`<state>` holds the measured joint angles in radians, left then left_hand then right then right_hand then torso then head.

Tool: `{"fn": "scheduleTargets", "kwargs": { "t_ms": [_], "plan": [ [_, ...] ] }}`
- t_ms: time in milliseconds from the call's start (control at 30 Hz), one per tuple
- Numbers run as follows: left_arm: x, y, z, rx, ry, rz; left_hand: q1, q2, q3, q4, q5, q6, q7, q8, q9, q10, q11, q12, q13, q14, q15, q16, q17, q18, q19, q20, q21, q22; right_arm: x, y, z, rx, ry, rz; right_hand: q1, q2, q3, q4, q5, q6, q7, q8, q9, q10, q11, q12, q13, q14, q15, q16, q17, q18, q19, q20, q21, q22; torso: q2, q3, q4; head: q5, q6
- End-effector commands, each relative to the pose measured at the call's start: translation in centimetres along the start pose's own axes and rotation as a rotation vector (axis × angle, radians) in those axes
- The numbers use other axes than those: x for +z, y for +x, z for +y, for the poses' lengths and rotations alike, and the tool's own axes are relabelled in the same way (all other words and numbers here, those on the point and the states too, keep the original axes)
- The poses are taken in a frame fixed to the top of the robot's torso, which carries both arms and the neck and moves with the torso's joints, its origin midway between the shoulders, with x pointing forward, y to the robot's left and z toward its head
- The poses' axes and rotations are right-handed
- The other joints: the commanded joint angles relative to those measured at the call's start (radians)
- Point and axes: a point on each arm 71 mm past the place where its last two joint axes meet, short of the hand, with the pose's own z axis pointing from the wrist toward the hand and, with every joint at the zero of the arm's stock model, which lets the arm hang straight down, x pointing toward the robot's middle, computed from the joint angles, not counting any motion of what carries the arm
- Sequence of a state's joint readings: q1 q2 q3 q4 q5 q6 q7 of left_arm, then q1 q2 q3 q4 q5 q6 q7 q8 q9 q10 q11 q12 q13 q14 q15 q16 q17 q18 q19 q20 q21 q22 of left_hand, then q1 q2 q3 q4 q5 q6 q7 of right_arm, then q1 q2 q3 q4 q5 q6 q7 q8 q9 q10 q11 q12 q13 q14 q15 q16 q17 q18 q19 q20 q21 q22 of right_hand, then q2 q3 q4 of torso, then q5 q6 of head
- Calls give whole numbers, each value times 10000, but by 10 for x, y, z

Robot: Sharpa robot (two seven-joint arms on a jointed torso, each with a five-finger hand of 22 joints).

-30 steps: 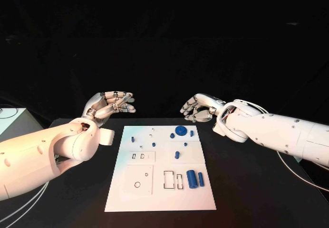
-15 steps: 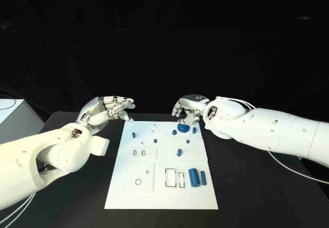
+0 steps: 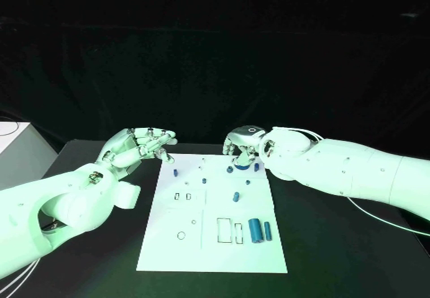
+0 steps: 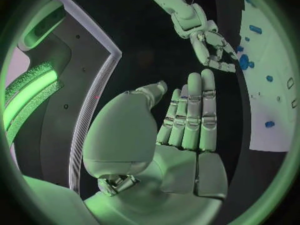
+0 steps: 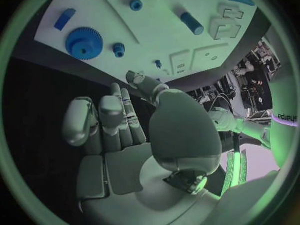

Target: Assemble the parts on the task board

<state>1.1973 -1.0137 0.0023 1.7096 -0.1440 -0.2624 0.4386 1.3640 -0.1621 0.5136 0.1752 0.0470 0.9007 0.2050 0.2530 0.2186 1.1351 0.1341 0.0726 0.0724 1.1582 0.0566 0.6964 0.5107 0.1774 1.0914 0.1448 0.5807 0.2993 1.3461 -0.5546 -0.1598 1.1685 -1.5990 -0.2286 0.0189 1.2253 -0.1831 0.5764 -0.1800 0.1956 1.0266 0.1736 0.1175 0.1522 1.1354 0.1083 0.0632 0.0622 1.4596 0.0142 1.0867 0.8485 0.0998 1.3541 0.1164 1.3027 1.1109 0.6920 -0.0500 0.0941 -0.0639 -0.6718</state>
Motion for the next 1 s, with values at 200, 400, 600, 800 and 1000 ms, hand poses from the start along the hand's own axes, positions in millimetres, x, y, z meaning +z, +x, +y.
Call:
{"fn": "scheduleTargets", "kwargs": {
  "t_ms": [200,400,600,800,1000],
  "plan": [
    [0,4,-2,-8,81,283,-110,19,31,0,22,19,43,-38,10,3,31,-69,6,-87,18,49,17,-3,-72,-3,65,16,-1,10,-2,-275,111,635,-7,-92,12,102,-34,-58,31,-33,33,-25,2,-5,21,85,24,310,273,-136,140,23,187,223,130,16,84,-45,-10],
    [-1,3,-2,24,67,282,-122,15,32,-3,22,9,47,-46,10,-11,36,-73,5,-115,23,70,33,-4,-101,1,88,32,-2,13,-1,-256,107,729,1,-89,21,120,-24,-42,34,-24,44,-18,5,-5,22,86,28,384,332,-142,155,27,220,270,190,34,98,-77,-26],
    [-1,3,-2,39,53,277,-134,6,28,-5,21,3,52,-52,10,-21,40,-74,5,-136,28,85,44,-5,-123,5,105,45,-3,15,-1,-300,104,785,7,-88,31,137,-17,-24,29,-13,55,0,1,0,24,91,29,467,410,-151,176,30,259,328,247,20,118,-55,-19],
    [-1,3,-2,43,43,283,-146,0,23,-3,21,-2,57,-56,11,-26,44,-75,6,-151,32,95,53,-6,-138,8,117,53,-2,16,-3,-391,158,752,27,-92,54,148,28,-27,23,-12,64,-11,1,-11,20,80,30,522,435,-148,165,32,265,329,295,16,142,-45,-3],
    [-1,3,-3,46,34,290,-157,-4,19,-1,21,-5,59,-59,11,-30,47,-74,6,-162,35,104,59,-6,-151,11,126,60,-2,17,-3,-475,194,720,31,-96,61,155,45,-26,25,-11,69,-28,5,-18,17,69,32,528,420,-142,150,34,256,309,336,9,162,-76,16]
  ]
}}
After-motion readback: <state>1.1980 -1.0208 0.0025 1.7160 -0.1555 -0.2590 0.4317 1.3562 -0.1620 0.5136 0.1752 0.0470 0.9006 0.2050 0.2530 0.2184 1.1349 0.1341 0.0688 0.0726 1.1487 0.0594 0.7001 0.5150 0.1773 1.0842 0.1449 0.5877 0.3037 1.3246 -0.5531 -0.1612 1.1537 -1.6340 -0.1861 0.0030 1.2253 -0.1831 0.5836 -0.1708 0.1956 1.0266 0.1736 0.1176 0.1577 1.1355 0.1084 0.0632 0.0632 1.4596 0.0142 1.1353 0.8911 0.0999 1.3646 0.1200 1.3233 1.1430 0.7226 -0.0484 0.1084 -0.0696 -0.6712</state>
